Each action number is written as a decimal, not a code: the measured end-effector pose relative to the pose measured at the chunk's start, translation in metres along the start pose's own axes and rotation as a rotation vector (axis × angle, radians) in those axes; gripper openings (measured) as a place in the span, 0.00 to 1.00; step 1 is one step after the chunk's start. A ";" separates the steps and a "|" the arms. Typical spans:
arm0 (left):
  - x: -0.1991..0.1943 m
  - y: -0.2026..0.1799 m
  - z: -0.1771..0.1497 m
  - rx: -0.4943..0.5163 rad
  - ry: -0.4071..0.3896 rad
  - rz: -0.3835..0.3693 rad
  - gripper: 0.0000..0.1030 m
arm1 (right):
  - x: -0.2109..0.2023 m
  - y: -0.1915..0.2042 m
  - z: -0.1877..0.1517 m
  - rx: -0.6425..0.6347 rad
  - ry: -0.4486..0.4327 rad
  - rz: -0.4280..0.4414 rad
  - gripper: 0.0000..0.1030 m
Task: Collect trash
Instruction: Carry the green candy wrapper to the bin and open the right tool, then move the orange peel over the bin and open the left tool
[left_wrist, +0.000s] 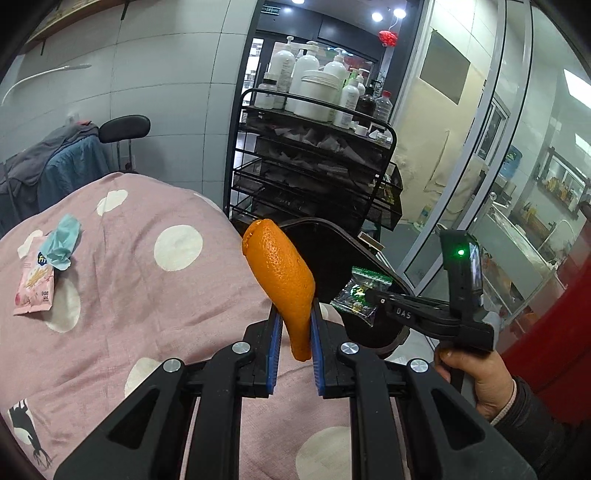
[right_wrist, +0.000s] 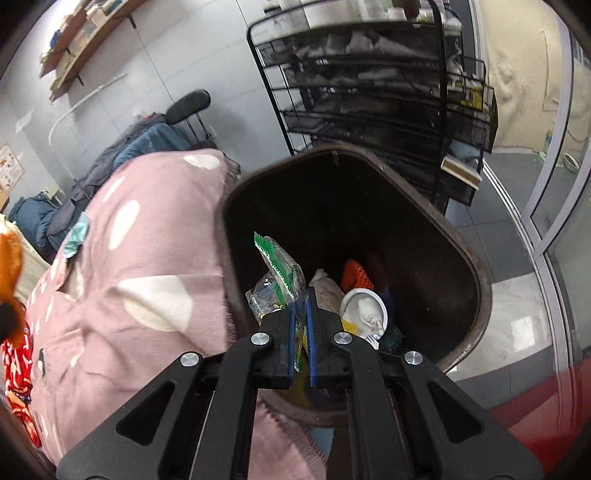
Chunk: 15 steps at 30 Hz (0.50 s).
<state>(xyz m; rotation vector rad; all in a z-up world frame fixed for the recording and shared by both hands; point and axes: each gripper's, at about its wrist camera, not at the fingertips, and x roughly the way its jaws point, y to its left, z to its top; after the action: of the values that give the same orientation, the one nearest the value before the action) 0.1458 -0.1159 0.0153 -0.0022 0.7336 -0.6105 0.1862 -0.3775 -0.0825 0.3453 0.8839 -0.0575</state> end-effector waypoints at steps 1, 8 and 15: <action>0.000 -0.001 0.000 0.001 0.001 -0.002 0.14 | 0.004 -0.001 0.000 0.003 0.007 -0.002 0.06; 0.003 -0.004 -0.001 0.001 0.009 -0.009 0.14 | 0.020 -0.002 -0.004 0.000 0.034 -0.010 0.14; 0.007 -0.010 0.002 0.018 0.018 -0.016 0.14 | 0.010 0.003 -0.015 -0.011 0.005 -0.034 0.62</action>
<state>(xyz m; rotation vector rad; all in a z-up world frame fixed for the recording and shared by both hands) 0.1456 -0.1286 0.0144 0.0139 0.7460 -0.6334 0.1818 -0.3690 -0.0987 0.3207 0.8949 -0.0830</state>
